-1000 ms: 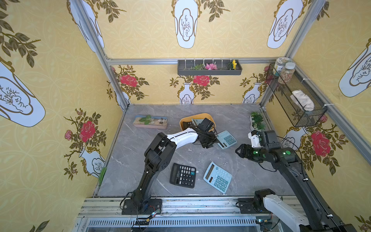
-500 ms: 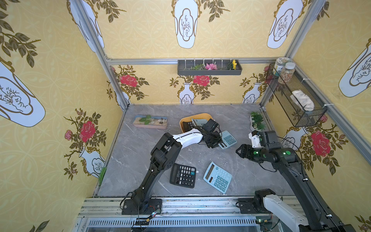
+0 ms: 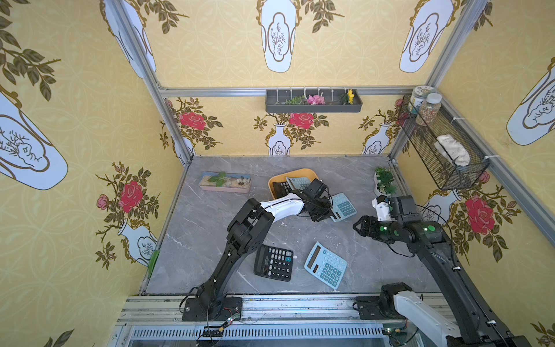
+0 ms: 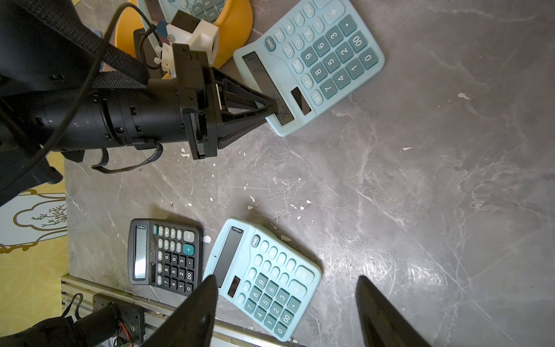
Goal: Put the calculator in the storage box
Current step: Pick up the calculator at the center of the board.
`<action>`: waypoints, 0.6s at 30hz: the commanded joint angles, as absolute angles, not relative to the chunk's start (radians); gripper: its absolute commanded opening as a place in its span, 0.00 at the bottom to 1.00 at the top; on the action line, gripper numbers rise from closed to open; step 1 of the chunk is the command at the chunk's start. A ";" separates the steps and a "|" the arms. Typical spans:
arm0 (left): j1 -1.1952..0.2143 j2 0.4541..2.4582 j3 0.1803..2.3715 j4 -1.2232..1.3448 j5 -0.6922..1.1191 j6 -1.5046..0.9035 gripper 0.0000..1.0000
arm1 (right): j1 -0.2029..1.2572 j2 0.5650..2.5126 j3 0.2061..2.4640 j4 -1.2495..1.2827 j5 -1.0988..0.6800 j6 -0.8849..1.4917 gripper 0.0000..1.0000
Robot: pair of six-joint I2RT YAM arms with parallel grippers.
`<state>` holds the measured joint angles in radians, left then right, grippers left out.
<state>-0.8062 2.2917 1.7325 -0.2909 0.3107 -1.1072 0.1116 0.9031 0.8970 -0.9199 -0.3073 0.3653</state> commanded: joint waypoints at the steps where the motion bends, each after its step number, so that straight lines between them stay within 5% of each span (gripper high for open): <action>1: -0.801 2.268 1.710 -0.395 0.281 -1.070 0.09 | 0.110 0.905 0.897 -0.914 -0.313 0.359 0.73; 18: -0.735 1.824 1.651 -0.770 0.107 -0.932 0.00 | 0.106 0.911 0.933 -0.913 -0.331 0.366 0.73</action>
<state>-0.7650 1.8275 1.6150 -0.6609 0.1764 -0.9653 0.1066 0.9073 0.9230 -0.9195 -0.3164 0.3626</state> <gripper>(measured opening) 0.121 0.727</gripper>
